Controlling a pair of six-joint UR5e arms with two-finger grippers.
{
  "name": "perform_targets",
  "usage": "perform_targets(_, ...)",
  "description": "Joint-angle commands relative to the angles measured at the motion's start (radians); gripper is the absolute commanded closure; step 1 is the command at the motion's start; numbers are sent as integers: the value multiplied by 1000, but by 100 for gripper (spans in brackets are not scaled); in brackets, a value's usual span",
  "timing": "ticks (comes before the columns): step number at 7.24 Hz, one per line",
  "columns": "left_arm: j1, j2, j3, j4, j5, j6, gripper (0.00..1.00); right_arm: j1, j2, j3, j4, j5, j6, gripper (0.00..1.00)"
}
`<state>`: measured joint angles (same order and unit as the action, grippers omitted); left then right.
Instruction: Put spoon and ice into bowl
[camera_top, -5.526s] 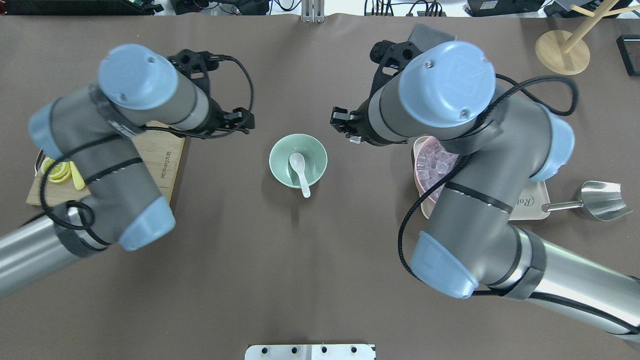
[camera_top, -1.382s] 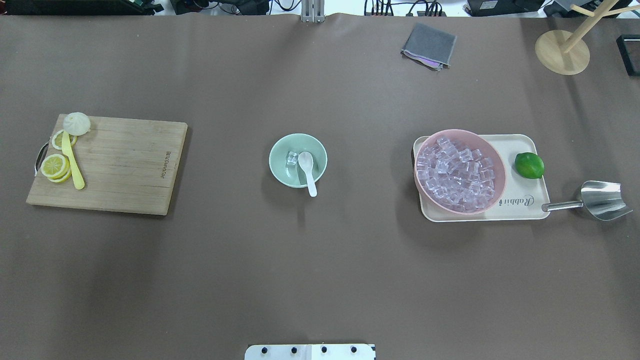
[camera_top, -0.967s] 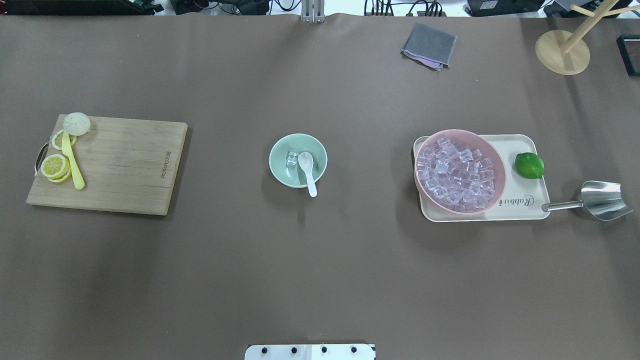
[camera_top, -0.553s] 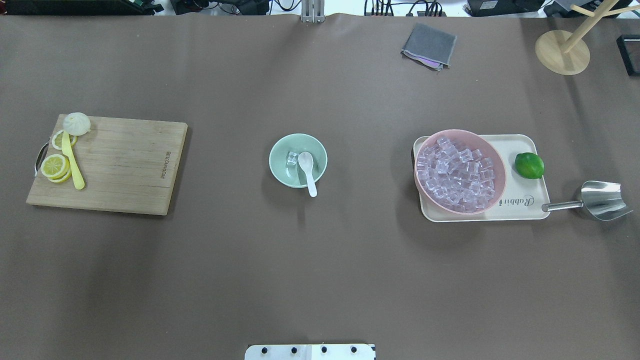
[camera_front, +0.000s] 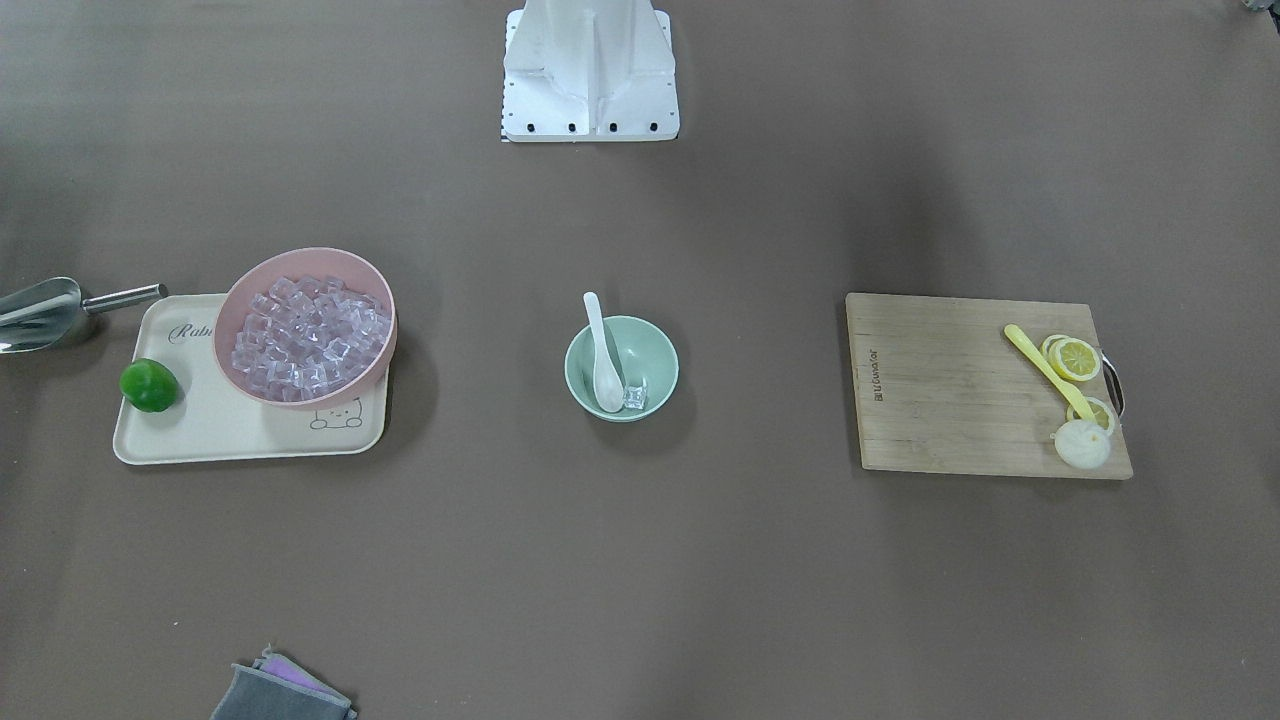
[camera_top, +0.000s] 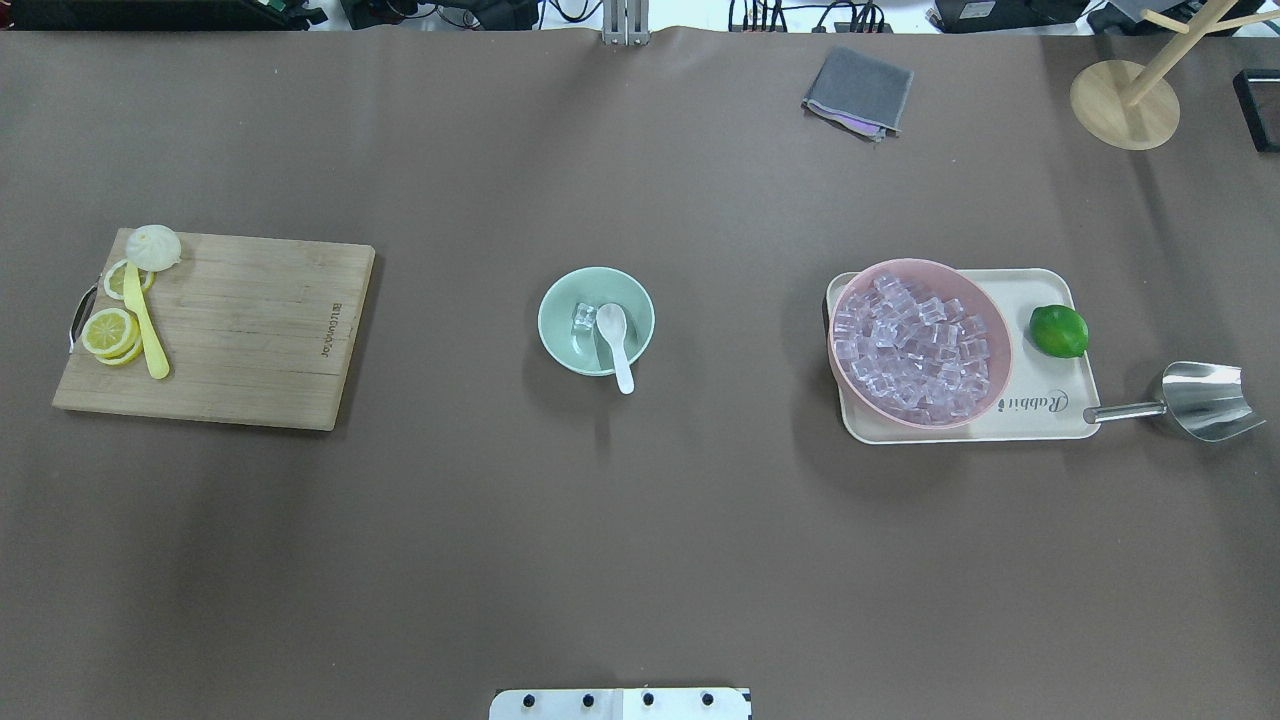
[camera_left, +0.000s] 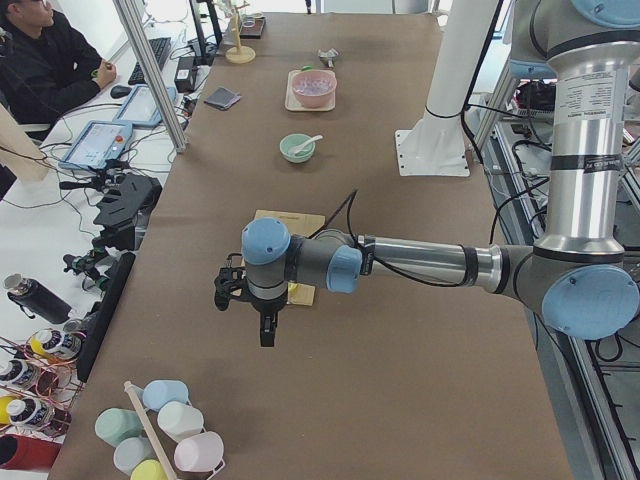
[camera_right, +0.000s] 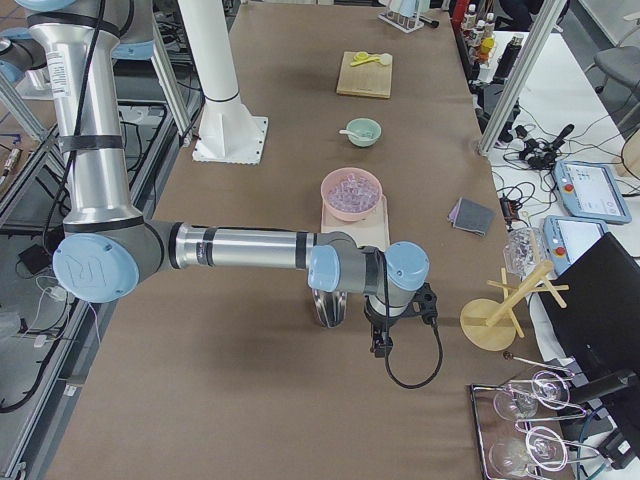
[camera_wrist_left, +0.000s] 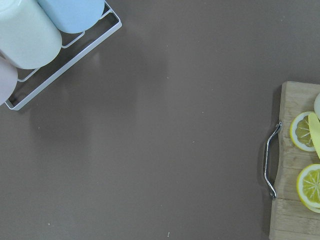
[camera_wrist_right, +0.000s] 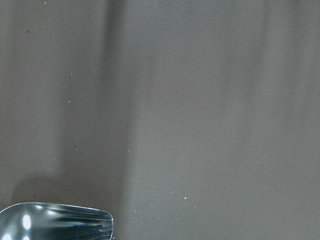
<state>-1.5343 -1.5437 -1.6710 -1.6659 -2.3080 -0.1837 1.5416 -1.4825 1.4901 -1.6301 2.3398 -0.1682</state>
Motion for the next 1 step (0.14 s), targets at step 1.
perform_targets(1, 0, -4, 4, 0, 1, 0, 2, 0, -2, 6, -1, 3, 2, 0)
